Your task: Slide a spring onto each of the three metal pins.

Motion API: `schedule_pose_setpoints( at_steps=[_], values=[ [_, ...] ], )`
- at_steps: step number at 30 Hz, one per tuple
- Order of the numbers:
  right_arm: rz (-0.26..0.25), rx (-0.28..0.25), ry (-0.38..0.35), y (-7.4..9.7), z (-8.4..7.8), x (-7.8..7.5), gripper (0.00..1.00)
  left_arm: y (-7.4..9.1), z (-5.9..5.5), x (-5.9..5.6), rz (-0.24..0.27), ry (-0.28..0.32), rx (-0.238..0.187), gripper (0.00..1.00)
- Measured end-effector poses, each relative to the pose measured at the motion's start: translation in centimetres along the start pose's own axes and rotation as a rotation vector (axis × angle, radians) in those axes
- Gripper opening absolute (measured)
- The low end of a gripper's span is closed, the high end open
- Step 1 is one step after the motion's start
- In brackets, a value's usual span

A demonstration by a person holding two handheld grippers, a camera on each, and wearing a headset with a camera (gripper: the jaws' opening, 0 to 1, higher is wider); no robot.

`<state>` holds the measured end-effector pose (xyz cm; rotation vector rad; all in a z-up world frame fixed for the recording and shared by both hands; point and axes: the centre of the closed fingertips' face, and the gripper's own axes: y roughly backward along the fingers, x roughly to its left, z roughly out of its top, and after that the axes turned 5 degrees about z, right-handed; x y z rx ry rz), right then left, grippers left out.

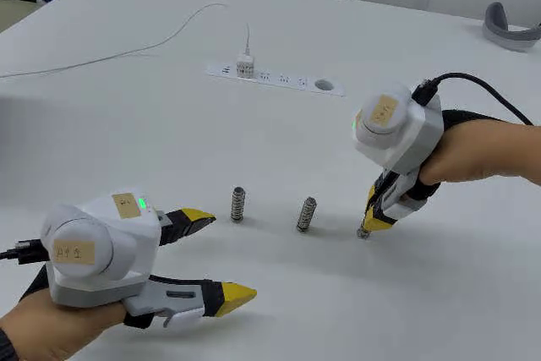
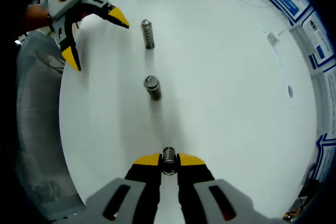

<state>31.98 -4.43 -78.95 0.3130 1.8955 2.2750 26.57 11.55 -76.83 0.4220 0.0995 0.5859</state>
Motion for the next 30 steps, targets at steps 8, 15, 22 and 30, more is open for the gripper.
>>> schedule_pose_setpoints(
  at_steps=[8,15,22,30],
  values=[
    [-0.001,0.01,0.006,-0.49,-0.06,-0.02,0.13,0.05,-0.01,0.06,0.002,0.0,0.001,0.66],
    [-0.002,0.005,0.007,-0.65,0.02,-0.05,0.13,-0.03,0.06,0.0,0.001,0.001,-0.001,0.66],
    [-0.002,-0.003,0.007,-0.95,0.04,0.16,0.15,-0.04,0.01,0.02,0.002,0.002,0.001,0.66],
    [-0.006,-0.017,0.004,-0.96,-0.03,0.17,0.2,-0.12,0.01,-0.03,0.0,0.003,0.002,0.66]
  ],
)
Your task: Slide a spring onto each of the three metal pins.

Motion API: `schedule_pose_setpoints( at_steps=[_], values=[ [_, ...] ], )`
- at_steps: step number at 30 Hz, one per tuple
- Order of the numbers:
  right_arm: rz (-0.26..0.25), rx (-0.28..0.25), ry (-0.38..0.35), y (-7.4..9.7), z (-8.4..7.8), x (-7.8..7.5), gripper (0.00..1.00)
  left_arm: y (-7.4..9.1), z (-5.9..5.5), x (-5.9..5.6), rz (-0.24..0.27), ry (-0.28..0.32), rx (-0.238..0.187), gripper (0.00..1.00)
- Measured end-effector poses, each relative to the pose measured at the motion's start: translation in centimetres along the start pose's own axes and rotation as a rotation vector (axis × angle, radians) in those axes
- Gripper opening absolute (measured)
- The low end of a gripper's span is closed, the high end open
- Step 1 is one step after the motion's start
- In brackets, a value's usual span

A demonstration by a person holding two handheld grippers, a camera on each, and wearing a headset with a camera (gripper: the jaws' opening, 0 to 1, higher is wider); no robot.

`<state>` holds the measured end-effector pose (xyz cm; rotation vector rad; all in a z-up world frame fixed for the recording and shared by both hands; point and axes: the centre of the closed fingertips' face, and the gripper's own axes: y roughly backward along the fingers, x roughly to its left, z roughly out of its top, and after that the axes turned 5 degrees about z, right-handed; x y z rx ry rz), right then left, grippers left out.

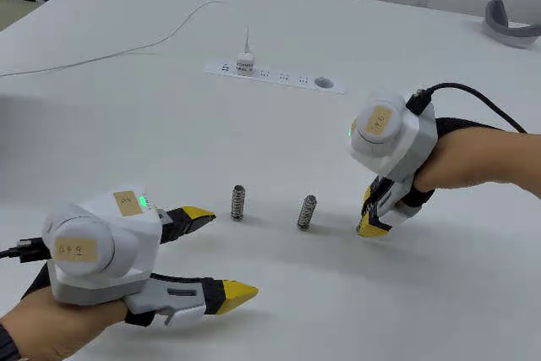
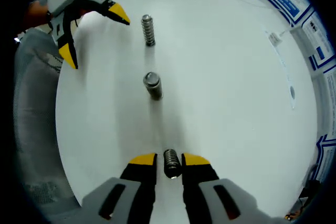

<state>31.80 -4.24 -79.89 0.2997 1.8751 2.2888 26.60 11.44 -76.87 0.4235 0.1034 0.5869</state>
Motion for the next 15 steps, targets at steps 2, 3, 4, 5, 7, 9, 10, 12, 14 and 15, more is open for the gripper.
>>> schedule_pose_setpoints(
  at_steps=[2,3,4,5,7,9,10,12,14,15],
  values=[
    [-0.002,-0.006,-0.001,0.01,-0.08,-0.02,0.22,-0.03,0.03,-0.01,0.0,0.001,-0.001,0.66],
    [-0.004,-0.01,-0.003,0.02,-0.1,-0.05,0.23,-0.04,0.03,0.0,0.0,0.001,-0.001,0.66],
    [-0.003,-0.015,-0.009,0.06,-0.17,-0.07,0.23,-0.05,0.03,0.01,0.0,0.001,-0.001,0.66],
    [-0.004,-0.019,-0.012,0.09,-0.22,-0.08,0.24,-0.06,0.02,0.01,0.0,0.0,-0.001,0.66],
    [-0.012,-0.03,-0.017,0.2,-0.33,-0.23,0.26,-0.06,0.01,0.01,0.0,0.001,-0.001,0.67],
    [-0.017,-0.045,-0.027,0.32,-0.4,-0.27,0.28,-0.07,-0.01,0.03,0.0,0.002,0.0,0.67],
    [-0.02,-0.053,-0.029,0.39,-0.41,-0.26,0.29,-0.08,-0.01,0.05,0.0,0.002,0.0,0.67],
    [-0.023,-0.065,-0.036,0.5,-0.53,-0.22,0.31,-0.08,-0.05,0.03,-0.001,0.003,0.001,0.67],
    [-0.03,-0.078,-0.039,0.57,-0.7,-0.21,0.33,-0.08,-0.07,0.01,-0.001,0.003,0.002,0.67],
    [-0.033,-0.085,-0.043,0.61,-0.75,-0.2,0.33,-0.08,-0.06,0.01,-0.001,0.003,0.002,0.67]
  ],
)
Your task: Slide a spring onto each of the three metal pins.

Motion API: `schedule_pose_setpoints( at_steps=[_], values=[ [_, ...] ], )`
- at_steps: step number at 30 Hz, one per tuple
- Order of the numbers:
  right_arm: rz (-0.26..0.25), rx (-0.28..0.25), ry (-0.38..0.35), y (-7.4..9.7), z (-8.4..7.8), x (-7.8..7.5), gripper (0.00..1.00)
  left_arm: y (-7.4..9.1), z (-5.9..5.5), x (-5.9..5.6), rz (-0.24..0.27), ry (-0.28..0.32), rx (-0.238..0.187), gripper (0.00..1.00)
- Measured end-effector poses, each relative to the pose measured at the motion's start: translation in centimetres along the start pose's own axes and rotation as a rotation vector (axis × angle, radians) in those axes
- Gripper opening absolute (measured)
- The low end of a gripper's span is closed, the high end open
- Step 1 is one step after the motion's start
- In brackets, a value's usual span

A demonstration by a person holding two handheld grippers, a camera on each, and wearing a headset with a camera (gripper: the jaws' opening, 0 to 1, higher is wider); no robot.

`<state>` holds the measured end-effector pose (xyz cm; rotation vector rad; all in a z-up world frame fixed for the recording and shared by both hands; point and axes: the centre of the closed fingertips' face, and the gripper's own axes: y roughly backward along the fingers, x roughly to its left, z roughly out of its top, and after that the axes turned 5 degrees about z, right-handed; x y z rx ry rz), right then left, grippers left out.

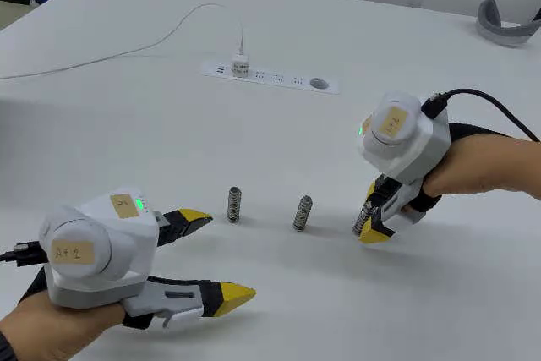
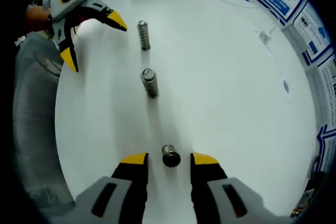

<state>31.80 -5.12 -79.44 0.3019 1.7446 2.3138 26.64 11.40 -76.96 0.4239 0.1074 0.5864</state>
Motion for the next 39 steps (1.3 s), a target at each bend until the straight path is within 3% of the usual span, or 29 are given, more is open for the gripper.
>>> schedule_pose_setpoints(
  at_steps=[13,39],
  values=[
    [-0.031,-0.136,-0.087,1.0,-0.4,0.3,0.4,-0.1,0.0,0.1,0.002,0.01,0.001,0.68],
    [-0.106,-0.41,-0.174,3.5,-0.3,3.0,0.54,0.2,0.1,0.9,0.027,0.034,-0.007,0.73]
  ],
)
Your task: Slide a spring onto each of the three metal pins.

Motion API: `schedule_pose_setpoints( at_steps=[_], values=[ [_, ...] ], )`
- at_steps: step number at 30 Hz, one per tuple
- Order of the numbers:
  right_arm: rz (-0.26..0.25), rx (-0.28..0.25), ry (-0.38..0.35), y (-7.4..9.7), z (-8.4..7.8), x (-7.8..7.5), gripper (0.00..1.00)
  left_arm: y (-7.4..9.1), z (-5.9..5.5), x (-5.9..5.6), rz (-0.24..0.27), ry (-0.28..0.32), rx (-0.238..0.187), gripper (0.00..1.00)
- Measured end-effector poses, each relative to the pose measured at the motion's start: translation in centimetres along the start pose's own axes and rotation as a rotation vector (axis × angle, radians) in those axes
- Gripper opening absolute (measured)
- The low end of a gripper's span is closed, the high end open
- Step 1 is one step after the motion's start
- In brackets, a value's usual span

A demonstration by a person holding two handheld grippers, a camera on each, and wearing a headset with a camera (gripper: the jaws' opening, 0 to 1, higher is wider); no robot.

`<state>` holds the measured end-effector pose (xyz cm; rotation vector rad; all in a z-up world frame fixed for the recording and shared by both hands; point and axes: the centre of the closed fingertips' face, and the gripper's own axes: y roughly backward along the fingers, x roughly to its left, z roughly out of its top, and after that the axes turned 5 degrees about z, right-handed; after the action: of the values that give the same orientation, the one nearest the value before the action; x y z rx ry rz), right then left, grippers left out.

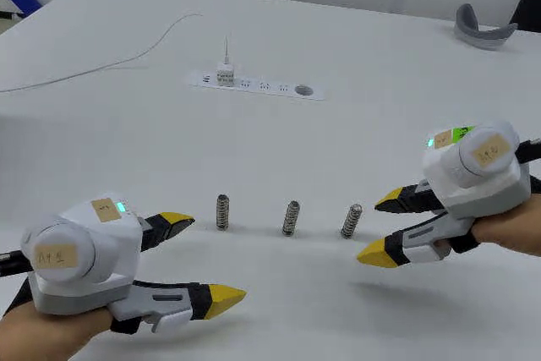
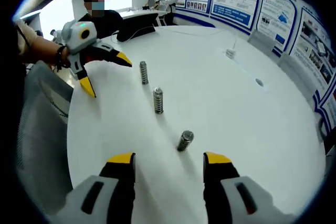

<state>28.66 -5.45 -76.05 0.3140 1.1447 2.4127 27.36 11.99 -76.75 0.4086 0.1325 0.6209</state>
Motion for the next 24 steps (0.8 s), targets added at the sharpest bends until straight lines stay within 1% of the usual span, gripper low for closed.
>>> schedule_pose_setpoints(
  at_steps=[3,8,13,16,18,24],
  values=[
    [-0.006,-0.024,0.005,0.1,-0.1,0.4,0.55,0.1,0.0,0.1,0.002,0.002,0.0,0.73],
    [-0.024,-0.066,-0.009,0.3,-0.3,0.5,0.59,0.3,0.0,0.1,0.006,0.002,-0.001,0.73],
    [-0.029,-0.089,-0.014,0.3,-0.7,1.0,0.62,0.5,0.1,0.2,0.008,0.001,-0.001,0.73],
    [-0.028,-0.115,-0.012,0.3,-0.8,1.3,0.63,0.6,0.1,0.2,0.009,0.002,-0.003,0.73],
    [-0.031,-0.137,0.004,0.3,-0.7,1.6,0.64,0.6,0.2,0.1,0.009,0.002,-0.002,0.73],
    [-0.039,-0.171,-0.013,0.3,-0.7,1.9,0.66,0.8,0.1,0.1,0.01,0.005,-0.003,0.74]
  ],
)
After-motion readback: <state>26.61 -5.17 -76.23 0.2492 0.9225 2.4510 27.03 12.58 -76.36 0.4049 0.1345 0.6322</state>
